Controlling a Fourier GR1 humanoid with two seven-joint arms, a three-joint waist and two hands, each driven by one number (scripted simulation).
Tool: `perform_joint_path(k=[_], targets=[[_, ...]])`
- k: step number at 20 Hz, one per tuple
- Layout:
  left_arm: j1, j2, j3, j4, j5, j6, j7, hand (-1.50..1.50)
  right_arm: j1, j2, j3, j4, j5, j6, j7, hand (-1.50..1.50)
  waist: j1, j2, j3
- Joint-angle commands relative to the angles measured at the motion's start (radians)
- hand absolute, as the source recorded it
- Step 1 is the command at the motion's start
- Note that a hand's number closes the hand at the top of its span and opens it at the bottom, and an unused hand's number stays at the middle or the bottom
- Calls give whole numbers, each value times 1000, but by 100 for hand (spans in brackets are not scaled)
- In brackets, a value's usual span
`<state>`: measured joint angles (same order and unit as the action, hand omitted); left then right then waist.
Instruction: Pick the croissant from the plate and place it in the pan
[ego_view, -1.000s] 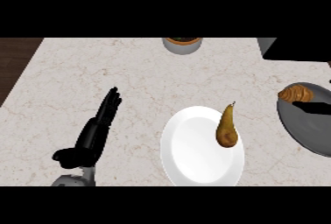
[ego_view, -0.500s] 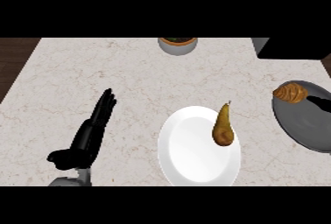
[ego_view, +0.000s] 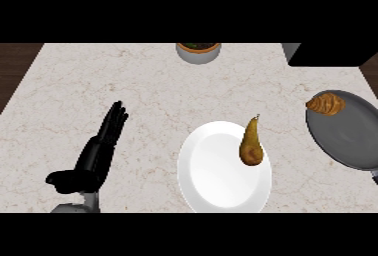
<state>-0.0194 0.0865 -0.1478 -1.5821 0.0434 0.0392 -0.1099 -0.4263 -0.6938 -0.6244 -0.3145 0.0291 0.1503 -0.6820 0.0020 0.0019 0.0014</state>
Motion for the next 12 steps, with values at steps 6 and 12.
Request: perform_joint_path(k=[6,12], targets=[[12,-24,-7,28,-29,-1,-30,0,232,1,42,-97,-26,154,-183,-150,-5,-3,-1],[25,-7,17,-31,-35,-29,-2,0,285,56,68,-249,-94,103,-91,-150,-3,-3,-2]])
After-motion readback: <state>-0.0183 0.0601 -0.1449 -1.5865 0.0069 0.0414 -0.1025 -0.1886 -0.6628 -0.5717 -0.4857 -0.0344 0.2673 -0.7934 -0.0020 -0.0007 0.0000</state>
